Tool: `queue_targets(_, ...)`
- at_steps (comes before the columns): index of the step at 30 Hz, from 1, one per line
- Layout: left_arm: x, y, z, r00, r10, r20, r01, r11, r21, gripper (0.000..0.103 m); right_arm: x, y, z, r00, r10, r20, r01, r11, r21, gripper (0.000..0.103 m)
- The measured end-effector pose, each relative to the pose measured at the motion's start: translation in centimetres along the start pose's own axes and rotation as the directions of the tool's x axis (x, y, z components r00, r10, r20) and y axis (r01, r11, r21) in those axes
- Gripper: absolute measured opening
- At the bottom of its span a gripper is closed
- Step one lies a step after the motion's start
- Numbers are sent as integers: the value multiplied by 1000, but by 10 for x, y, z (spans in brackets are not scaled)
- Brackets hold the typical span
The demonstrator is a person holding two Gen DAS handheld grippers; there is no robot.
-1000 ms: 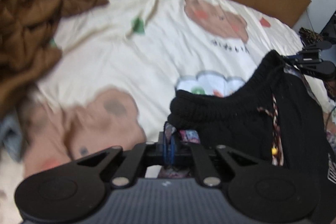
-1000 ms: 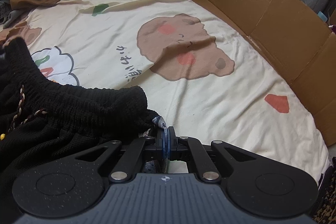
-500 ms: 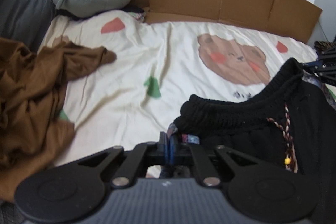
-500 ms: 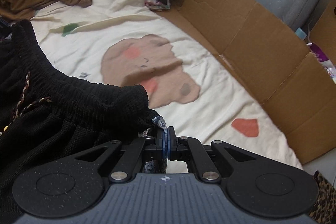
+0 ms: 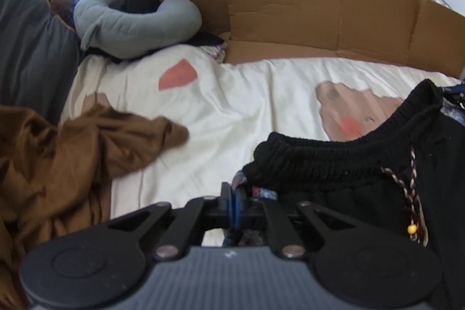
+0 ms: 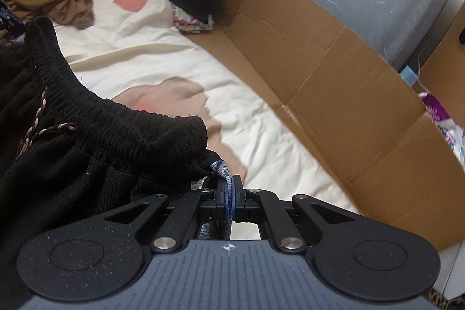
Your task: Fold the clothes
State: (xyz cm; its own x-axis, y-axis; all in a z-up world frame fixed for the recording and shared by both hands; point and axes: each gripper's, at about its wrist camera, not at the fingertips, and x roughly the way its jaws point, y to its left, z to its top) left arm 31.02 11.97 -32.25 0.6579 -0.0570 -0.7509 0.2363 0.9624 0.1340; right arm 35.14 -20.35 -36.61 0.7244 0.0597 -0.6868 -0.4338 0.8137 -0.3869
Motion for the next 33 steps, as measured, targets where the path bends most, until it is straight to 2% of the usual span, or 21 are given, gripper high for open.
queue_targets(7,27,3,35,1000,25,13,-25,1000,-5,2,30,-13,29,997,-77,0,77,994,-73,0)
queue_targets(12,45,-1,61,999,40,23,-40,999,1,2,48,-28,46,992,-128,-17,126,989,-75,0)
queue_targets(16,62,-4,78,999,51,7,-51,998,21,2,61,-38,57,987,-154,-36,151,986,-68,0)
queue_targets(23,78,1,107,996,89,-1,-89,996,-25,2,86,-43,77,975,-219,-38,214,972,-98,0)
queue_targets(27,92,1,115,991,130,-32,-130,991,-16,3,100,-47,87,974,-223,-49,219,973,-76,1)
queue_targets(28,97,1,115,990,130,-57,-131,991,-21,4,103,-48,87,974,-221,-53,217,974,-67,7)
queue_targets(29,102,0,115,989,126,-83,-128,991,-24,9,106,-48,87,973,-220,-61,217,974,-58,14)
queue_targets(31,105,0,115,984,144,-109,-147,989,-24,19,111,-52,85,976,-198,-85,198,980,-11,38)
queue_targets(33,104,-1,114,976,188,-108,-191,981,-18,26,111,-60,81,986,-135,-100,141,988,57,40)
